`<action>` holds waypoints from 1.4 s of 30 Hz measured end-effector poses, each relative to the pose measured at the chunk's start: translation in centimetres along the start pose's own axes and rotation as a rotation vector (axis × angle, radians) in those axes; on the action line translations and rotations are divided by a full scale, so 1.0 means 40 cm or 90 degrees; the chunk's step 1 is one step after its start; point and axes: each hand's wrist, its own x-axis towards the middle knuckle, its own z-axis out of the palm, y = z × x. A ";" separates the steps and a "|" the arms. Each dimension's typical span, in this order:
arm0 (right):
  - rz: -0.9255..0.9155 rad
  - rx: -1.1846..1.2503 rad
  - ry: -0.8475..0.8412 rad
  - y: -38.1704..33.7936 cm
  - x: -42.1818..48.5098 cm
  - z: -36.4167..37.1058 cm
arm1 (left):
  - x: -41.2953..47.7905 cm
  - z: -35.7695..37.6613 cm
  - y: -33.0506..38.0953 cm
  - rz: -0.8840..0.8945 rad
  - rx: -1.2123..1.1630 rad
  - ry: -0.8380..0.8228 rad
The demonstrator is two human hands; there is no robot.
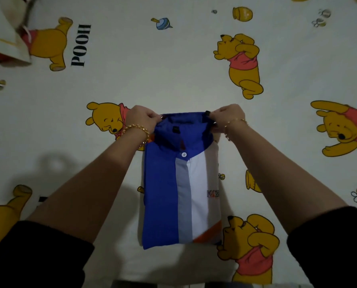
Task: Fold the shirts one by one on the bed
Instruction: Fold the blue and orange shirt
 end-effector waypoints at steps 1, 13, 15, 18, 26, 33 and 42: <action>0.075 0.105 -0.072 -0.006 -0.009 -0.008 | -0.001 -0.007 0.007 -0.056 -0.090 -0.029; 0.226 0.413 -0.405 0.012 -0.105 -0.050 | -0.061 -0.044 -0.024 -0.363 -0.562 -0.352; 0.170 0.342 -0.384 0.023 -0.111 -0.053 | -0.073 -0.042 -0.034 -0.333 -0.502 -0.309; 0.125 0.158 -0.236 0.038 -0.115 -0.055 | -0.102 -0.046 -0.035 -0.338 -0.283 -0.259; 0.161 0.096 -0.173 0.060 -0.156 -0.074 | -0.140 -0.082 -0.044 -0.380 -0.382 -0.289; 0.189 0.699 -0.331 0.099 -0.181 -0.033 | -0.158 -0.030 -0.060 -0.324 -0.859 -0.288; 0.188 0.497 -0.242 0.155 -0.178 -0.019 | -0.175 0.012 -0.106 -0.375 -0.817 -0.220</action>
